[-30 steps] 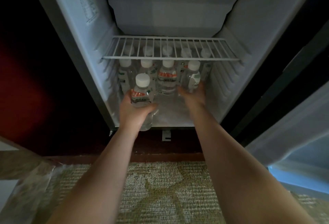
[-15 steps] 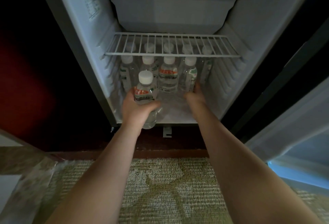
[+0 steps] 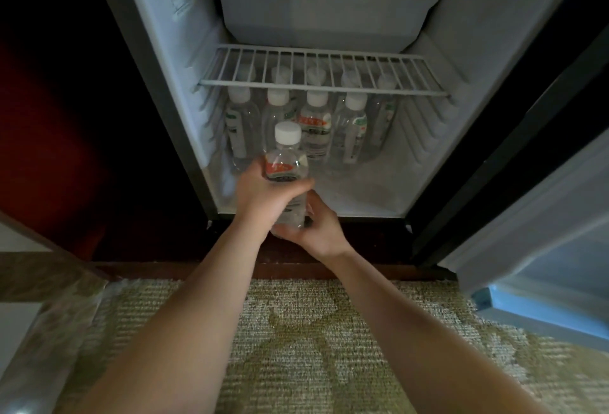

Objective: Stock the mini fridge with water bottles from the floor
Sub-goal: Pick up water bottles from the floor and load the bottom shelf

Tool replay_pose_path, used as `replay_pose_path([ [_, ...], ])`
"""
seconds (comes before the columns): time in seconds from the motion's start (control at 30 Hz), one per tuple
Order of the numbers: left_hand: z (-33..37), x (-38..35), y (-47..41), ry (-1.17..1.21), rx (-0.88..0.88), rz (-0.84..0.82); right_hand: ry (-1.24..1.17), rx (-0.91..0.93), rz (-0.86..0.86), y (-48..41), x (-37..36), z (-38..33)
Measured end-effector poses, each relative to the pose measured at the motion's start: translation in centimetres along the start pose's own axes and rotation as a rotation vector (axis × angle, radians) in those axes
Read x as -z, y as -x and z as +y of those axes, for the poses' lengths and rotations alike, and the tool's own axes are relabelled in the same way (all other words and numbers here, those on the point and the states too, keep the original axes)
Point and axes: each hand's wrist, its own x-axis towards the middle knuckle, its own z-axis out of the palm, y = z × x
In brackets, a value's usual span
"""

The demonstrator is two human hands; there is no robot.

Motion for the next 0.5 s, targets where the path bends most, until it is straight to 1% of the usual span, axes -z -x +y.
replay_pose_path([
  [0.13, 0.6, -0.5, 0.4, 0.005, -0.038, -0.047, -0.048, 0.043, 0.076, -0.3, 0.6, -0.7],
  [0.27, 1.6, -1.2, 0.3, -0.019, -0.042, -0.175, -0.014, 0.032, 0.157, -0.7, 2.4, -0.7],
  [0.37, 1.7, -1.5, 0.1, -0.023, 0.031, -0.283, -0.014, -0.022, 0.289, -0.9, 3.9, -0.5],
  [0.43, 1.3, -1.1, 0.1, -0.086, 0.11, -0.305, -0.052, -0.077, 0.409, -1.1, 4.8, -0.1],
  [0.5, 0.4, -0.6, 0.0, -0.184, 0.226, -0.333, -0.063, -0.093, 0.518, -1.2, 5.7, 0.2],
])
